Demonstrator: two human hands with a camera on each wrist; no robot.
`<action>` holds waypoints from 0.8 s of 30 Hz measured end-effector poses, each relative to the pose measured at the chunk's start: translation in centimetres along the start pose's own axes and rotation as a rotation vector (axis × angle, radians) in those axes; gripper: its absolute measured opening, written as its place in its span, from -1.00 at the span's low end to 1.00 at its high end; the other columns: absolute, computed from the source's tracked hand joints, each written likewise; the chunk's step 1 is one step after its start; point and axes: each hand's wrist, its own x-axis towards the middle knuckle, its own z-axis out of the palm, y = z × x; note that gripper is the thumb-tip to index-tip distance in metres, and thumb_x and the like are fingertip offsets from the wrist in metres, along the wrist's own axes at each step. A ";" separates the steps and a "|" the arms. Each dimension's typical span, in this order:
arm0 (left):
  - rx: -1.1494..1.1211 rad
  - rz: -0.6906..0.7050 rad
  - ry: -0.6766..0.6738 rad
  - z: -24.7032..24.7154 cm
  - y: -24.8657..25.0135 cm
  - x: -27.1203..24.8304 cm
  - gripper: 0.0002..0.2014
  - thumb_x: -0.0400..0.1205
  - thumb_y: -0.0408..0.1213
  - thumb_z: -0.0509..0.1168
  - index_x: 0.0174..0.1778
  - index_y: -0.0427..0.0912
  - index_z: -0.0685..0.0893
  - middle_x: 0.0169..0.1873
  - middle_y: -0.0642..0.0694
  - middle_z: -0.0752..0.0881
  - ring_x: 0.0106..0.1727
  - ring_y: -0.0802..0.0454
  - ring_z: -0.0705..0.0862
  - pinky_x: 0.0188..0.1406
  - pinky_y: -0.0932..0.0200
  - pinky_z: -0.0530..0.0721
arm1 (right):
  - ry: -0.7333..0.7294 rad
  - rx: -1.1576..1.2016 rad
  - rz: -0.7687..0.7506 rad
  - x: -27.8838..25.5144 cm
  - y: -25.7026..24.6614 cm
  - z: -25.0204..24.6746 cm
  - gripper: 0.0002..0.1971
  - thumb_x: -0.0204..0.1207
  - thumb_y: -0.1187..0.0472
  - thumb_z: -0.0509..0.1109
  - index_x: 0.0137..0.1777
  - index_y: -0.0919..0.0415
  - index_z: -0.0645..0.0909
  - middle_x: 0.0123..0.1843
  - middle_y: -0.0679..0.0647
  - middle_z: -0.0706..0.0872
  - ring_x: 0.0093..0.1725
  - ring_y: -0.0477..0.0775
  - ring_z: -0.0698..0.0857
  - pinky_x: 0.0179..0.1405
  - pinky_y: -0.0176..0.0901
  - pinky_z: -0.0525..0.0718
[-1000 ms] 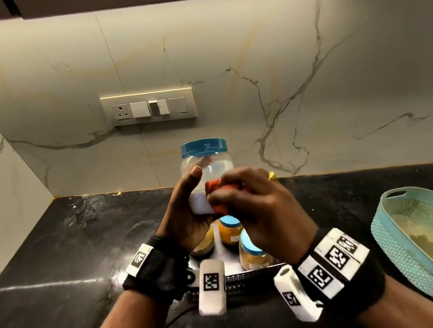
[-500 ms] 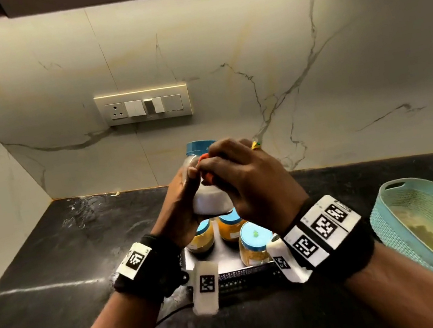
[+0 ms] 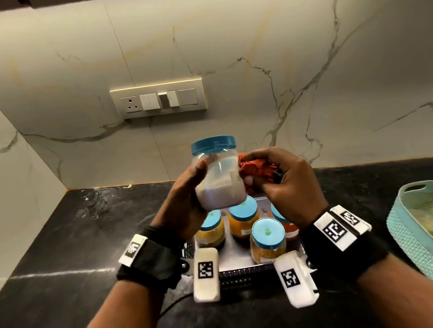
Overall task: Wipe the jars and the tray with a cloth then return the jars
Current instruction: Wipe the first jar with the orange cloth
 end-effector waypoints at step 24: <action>0.148 0.049 0.067 0.1 0.4 -0.1 -0.16 0.27 0.12 0.70 0.40 -0.21 0.64 0.23 -0.31 0.74 0.21 -0.19 0.75 0.26 -0.19 0.73 | -0.175 0.279 0.144 0.7 1.2 0.2 -0.72 0.52 0.47 0.48 0.19 0.20 0.72 0.02 0.15 0.83 -0.02 0.15 0.83 -0.03 0.02 0.84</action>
